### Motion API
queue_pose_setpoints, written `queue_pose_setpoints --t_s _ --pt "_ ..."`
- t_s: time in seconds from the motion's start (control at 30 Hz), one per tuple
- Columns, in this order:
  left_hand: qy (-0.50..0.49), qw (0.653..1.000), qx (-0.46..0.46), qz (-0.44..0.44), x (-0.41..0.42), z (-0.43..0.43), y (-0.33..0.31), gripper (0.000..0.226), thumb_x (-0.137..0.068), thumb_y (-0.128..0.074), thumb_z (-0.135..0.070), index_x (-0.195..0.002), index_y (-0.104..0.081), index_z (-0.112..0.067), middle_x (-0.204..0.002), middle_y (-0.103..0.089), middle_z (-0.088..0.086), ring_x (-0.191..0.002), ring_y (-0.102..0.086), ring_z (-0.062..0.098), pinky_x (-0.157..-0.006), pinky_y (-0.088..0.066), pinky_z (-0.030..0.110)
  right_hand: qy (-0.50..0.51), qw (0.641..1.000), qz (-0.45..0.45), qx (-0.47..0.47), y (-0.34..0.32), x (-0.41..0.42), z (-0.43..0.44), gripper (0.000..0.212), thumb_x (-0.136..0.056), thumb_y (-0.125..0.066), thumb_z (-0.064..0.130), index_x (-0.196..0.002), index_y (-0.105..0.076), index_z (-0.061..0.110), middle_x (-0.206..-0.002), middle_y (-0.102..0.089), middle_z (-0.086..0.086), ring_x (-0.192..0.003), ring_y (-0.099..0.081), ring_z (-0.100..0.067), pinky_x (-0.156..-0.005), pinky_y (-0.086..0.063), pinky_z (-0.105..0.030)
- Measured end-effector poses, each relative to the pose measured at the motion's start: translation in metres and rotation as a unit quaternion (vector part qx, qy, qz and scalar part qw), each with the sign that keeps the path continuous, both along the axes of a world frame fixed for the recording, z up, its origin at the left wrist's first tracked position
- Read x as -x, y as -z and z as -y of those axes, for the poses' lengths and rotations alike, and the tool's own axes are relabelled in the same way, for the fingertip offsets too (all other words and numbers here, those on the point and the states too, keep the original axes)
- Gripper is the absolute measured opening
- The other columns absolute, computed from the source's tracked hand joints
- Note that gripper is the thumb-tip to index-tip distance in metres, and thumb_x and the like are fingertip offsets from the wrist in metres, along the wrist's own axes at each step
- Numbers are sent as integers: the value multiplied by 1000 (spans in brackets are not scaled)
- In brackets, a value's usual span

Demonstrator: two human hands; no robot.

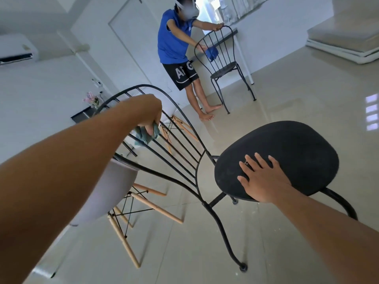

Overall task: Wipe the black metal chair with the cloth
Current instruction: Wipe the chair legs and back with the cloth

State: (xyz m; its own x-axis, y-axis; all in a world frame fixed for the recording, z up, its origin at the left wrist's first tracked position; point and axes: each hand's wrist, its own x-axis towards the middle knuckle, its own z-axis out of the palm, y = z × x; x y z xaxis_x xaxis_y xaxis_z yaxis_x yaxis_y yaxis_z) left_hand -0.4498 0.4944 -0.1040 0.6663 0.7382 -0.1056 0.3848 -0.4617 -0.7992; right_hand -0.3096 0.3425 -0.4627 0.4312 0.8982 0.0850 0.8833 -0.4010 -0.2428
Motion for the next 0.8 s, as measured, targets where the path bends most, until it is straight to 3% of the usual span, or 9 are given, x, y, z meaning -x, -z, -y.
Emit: queue_pose_setpoints --t_s 0.07,0.17,0.3,0.47,0.57,0.8 --pt "40 996 -36 70 4 -2 -31 36 -78 -91 -27 -112 -82 -31 -87 -68 -6 -86 -63 19 -75 -52 33 0 1000 1 2 0 0 0 70 -109 -6 61 -172 -4 32 -181 5 2 -167 8 -28 -132 1 -59" --pt "71 986 -68 133 8 -11 -57 38 -84 -86 -20 -120 -80 -31 -107 -68 6 -95 -63 29 -77 -51 34 -1 1000 -1 2 0 1 1 70 -109 -7 61 -172 -4 31 -181 5 2 -167 8 -27 -132 1 -58" --pt "34 994 -50 92 10 -24 -46 41 -82 -89 -18 -121 -80 -29 -100 -64 -1 -103 -67 28 -83 -53 34 1 1000 -1 2 -2 1 0 70 -109 -7 61 -172 -4 32 -181 5 2 -167 8 -27 -132 1 -58" --pt "-18 999 -12 29 0 -46 -15 53 -74 -93 -23 -125 -78 -25 -118 -76 -1 -115 -67 23 -94 -51 29 2 1000 0 -1 1 0 -1 70 -109 -7 62 -172 -5 32 -182 4 2 -167 7 -27 -132 1 -59" --pt "-29 999 -4 22 -10 -54 5 52 -68 -97 -19 -117 -81 -26 -107 -78 -1 -107 -69 25 -97 -56 39 3 1000 3 -4 2 0 -3 70 -109 -8 62 -172 -7 32 -182 2 2 -167 6 -28 -132 1 -59" --pt "-27 998 49 22 -27 -49 96 34 -76 -89 -9 -108 -82 -16 -101 -78 6 -98 -73 28 -91 -58 37 -3 1000 2 -9 2 -1 -1 70 -109 -9 61 -172 -8 31 -182 2 0 -167 6 -28 -132 0 -60"
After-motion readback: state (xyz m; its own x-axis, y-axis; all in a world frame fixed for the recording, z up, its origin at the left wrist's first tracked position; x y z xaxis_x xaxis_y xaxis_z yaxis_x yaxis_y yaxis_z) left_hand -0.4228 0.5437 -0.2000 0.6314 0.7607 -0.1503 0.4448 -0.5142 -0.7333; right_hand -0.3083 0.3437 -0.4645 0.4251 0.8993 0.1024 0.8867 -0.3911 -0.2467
